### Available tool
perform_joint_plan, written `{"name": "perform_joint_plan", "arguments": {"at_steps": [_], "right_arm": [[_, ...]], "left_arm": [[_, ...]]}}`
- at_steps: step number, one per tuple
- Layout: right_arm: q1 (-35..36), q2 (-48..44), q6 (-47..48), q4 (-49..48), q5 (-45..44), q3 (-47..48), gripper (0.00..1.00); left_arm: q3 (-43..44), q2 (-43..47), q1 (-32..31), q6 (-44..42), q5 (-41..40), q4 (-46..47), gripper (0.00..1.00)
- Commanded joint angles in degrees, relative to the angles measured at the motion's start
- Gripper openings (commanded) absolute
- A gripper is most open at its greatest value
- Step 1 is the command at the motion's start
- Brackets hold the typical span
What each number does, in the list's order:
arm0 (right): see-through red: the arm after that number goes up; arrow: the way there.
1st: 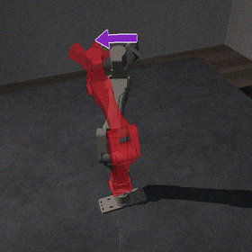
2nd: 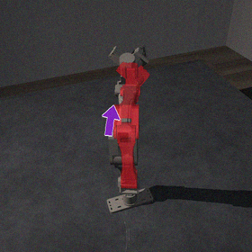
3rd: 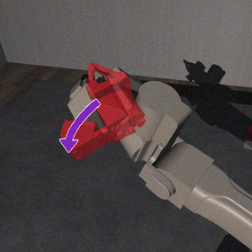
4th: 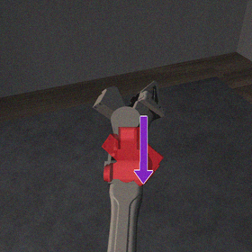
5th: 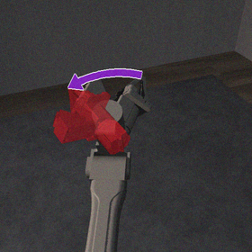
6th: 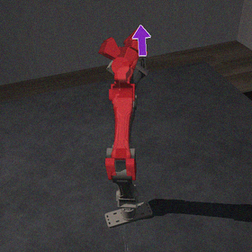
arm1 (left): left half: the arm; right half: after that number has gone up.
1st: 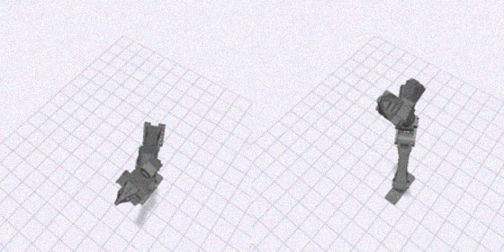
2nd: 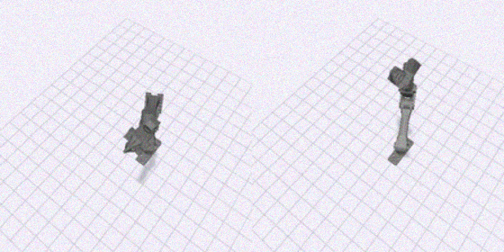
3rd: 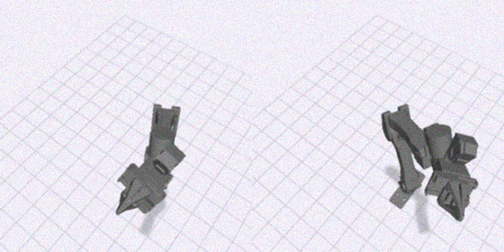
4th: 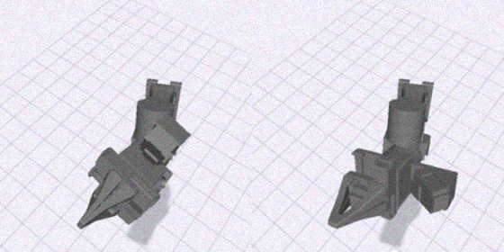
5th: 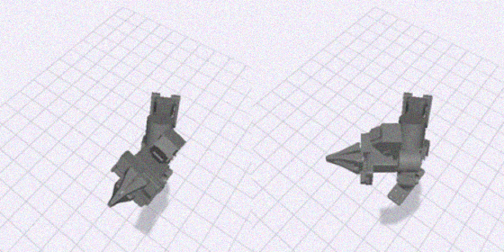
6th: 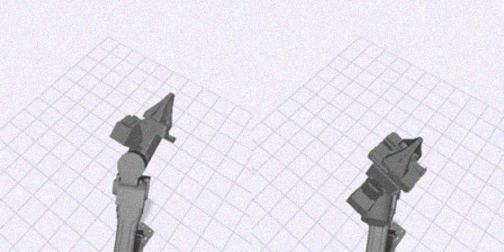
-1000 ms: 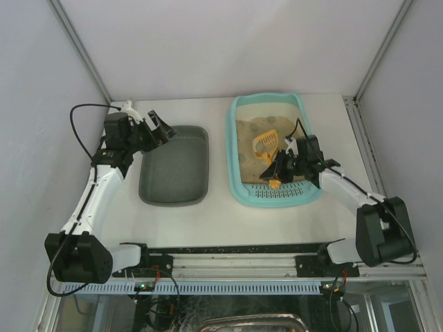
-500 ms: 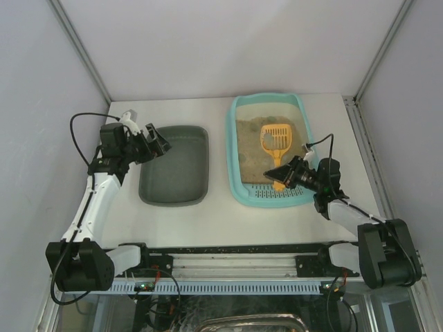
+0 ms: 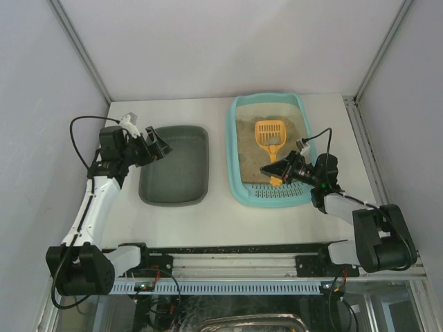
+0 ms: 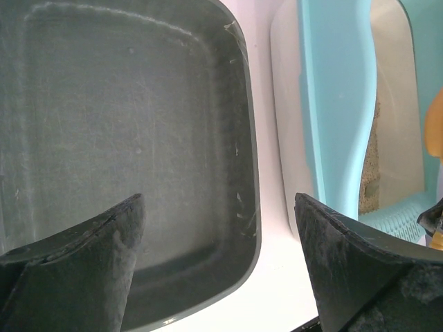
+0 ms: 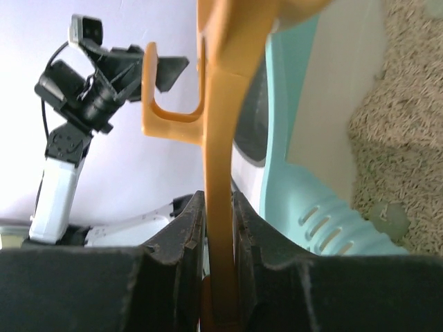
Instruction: Clean the litter box
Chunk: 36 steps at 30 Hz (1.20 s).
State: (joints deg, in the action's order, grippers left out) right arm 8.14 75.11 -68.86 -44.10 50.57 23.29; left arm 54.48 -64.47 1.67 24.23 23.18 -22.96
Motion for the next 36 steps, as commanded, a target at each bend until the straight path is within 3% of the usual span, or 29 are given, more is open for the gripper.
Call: {"name": "perform_joint_plan", "arguments": {"at_steps": [1, 6, 10, 15, 18, 24, 29, 32, 36], "right_arm": [[-2.11, 0.54, -3.36, -7.94, 0.7, -0.74, 0.0], [5.59, 0.88, 5.33, 6.07, -2.14, 5.56, 0.0], [9.06, 0.94, 6.03, 9.79, -4.59, 8.11, 0.0], [15.02, 1.8, 6.89, 14.39, -5.74, 12.75, 0.0], [20.07, 3.06, 11.02, 23.91, -8.66, 19.07, 0.0], [34.77, 14.29, 30.11, 59.34, -27.73, 45.5, 0.0], [42.71, 34.83, 38.09, 88.41, -45.56, 76.47, 0.0], [46.96, 45.28, 41.56, 102.33, -59.55, 90.97, 0.0], [52.06, 56.43, 44.53, 112.99, -75.69, 106.3, 0.0]], "left_arm": [[-1.41, 1.74, 0.59, -1.45, 1.52, 2.16, 0.92], [-0.73, 1.59, 1.77, -2.23, 1.56, 1.83, 0.92], [4.94, 0.81, 4.05, -12.12, 1.58, -4.49, 0.94], [11.0, -0.8, 12.69, -21.08, 4.63, -12.11, 0.94], [14.01, -1.63, 17.43, -22.45, 4.06, -17.26, 0.91], [13.37, -2.11, 26.93, -22.49, 7.46, -18.72, 0.9], [11.34, -5.05, 34.86, -17.8, 16.14, -17.37, 0.89], [11.4, -6.39, 36.71, -17.03, 18.46, -17.56, 0.88], [11.31, -5.61, 37.46, -16.9, 17.52, -16.75, 0.88]]}}
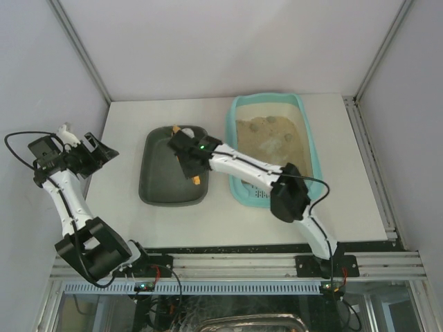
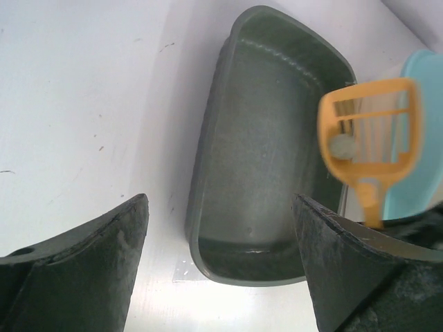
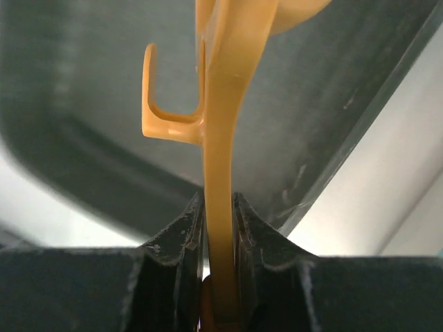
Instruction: Clean the litter box
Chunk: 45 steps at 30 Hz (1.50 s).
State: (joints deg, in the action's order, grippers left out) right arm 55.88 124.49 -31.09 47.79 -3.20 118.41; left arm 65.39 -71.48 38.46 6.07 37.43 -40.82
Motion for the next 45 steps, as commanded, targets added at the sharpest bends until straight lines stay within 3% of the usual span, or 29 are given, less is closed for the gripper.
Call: {"name": "perform_joint_plan", "arguments": {"at_steps": [1, 9, 16, 20, 25, 28, 30, 34, 40, 43, 45], "right_arm": [[5.01, 8.63, 7.27, 22.2, -24.36, 13.11, 0.0], [9.05, 8.38, 11.43, 18.67, -39.74, 11.19, 0.0], [11.53, 6.17, 16.71, 13.77, -44.76, 7.76, 0.0], [13.05, 7.59, 19.98, 14.1, -49.3, 7.75, 0.0], [13.11, 6.47, 18.37, 14.78, -50.16, 6.37, 0.0], [12.14, 0.63, 15.21, 13.33, -44.29, 3.39, 0.0], [10.3, -6.82, 14.05, 8.51, -36.25, -4.22, 0.0], [5.3, -23.64, 10.87, -2.91, -20.56, -20.35, 0.0], [-9.0, -43.73, 1.28, -4.51, -3.82, -36.88, 0.0], [-16.69, -49.27, -1.37, -7.92, 8.24, -46.18, 0.0], [-20.46, -50.37, -1.87, -8.71, 11.29, -50.11, 0.0]], "left_arm": [[0.36, 1.76, 0.77, 1.27, 2.64, 1.42, 0.88], [0.6, 2.57, 0.78, 0.37, 1.9, 1.67, 0.88], [-0.88, 5.43, 0.68, 0.35, -2.2, 3.21, 0.91], [-1.55, 7.92, 0.7, 0.78, -4.27, 3.83, 0.98], [-2.08, 11.87, 0.74, 1.41, -3.05, 4.32, 0.98], [-0.74, 12.78, -0.16, 2.29, -1.23, 5.01, 1.0], [1.89, 11.86, -2.74, 2.38, -1.36, 4.91, 1.0], [7.83, 7.32, -14.98, 3.24, -6.72, 4.84, 1.0], [14.81, -1.94, -35.77, 10.88, -13.8, 10.29, 1.0], [18.0, -7.37, -42.65, 16.12, -17.07, 15.02, 1.0], [22.37, -12.44, -46.35, 19.13, -19.57, 15.2, 1.0]]}}
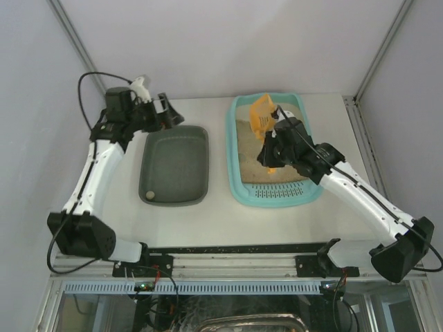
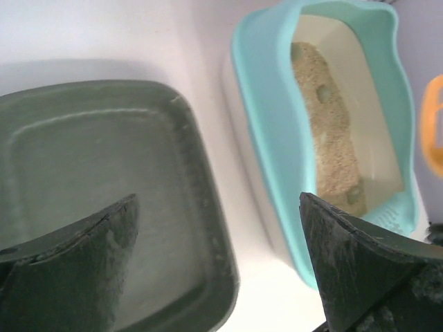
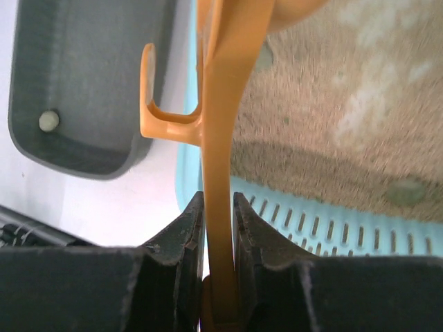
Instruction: Clean the litter box
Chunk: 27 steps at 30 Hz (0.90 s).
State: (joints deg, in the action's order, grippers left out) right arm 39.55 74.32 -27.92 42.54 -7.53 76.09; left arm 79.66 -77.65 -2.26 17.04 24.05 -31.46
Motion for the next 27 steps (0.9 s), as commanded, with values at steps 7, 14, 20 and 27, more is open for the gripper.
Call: {"name": "perform_joint_plan", "arguments": {"at_steps": [7, 14, 20, 27], "right_arm": [[-15.84, 6.12, -3.71, -5.33, 27.69, -10.7, 0.0], [-21.91, 16.39, -1.9, -8.83, 34.67, -10.5, 0.0], [-21.8, 20.56, 1.64, -0.2, 33.81, -7.72, 0.0], [-22.33, 25.47, 5.48, 9.13, 36.89, -0.6, 0.0]], "left_arm": [[25.69, -25.15, -15.93, 18.22, -19.24, -1.47, 1.0], [25.41, -30.84, -18.72, 30.18, -21.18, 5.76, 1.0], [25.44, -32.08, -19.52, 32.63, -23.8, 6.01, 1.0], [18.77, -28.51, -19.9, 35.55, -24.21, 9.51, 1.0]]}}
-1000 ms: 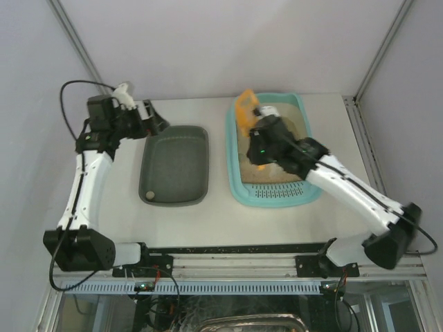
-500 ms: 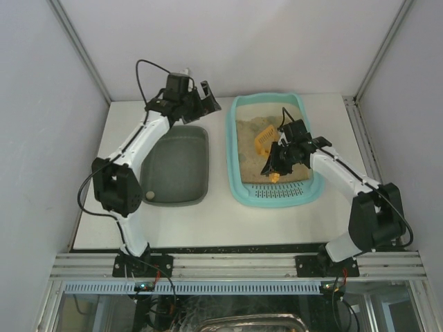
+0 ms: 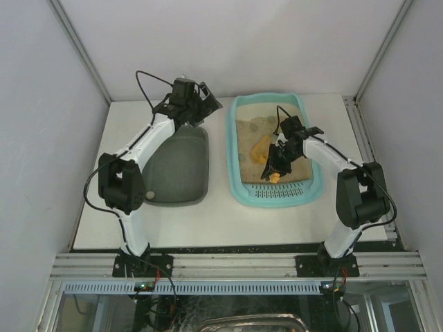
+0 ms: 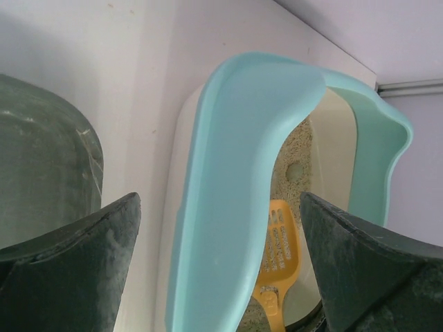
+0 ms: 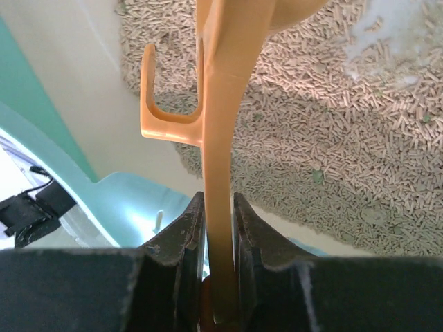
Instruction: Clean the litter box
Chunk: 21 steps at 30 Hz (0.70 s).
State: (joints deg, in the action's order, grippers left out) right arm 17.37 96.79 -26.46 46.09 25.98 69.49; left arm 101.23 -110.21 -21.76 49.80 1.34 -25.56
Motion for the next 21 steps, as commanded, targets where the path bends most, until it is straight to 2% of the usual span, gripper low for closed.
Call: {"name": "perform_joint_plan", "arguments": {"at_steps": [1, 5, 12, 21], "right_arm": [[-0.03, 3.88, 4.05, 5.89, 4.57, 6.89, 0.0], [1.16, 7.43, 4.08, 6.99, 7.69, 10.34, 0.0], [4.95, 9.31, 3.75, 12.21, -2.34, 14.8, 0.0], [8.2, 9.09, 6.54, 20.04, -6.18, 17.64, 0.0]], "left_arm": [[-3.43, 4.46, -0.55, 2.83, -1.42, 4.09, 1.0], [-4.54, 5.53, -0.49, 2.31, -1.01, 4.59, 1.0], [-8.13, 8.69, -0.52, 0.01, -1.08, 6.65, 1.0], [-12.2, 11.78, -0.51, -1.68, -1.78, 7.85, 1.0]]}}
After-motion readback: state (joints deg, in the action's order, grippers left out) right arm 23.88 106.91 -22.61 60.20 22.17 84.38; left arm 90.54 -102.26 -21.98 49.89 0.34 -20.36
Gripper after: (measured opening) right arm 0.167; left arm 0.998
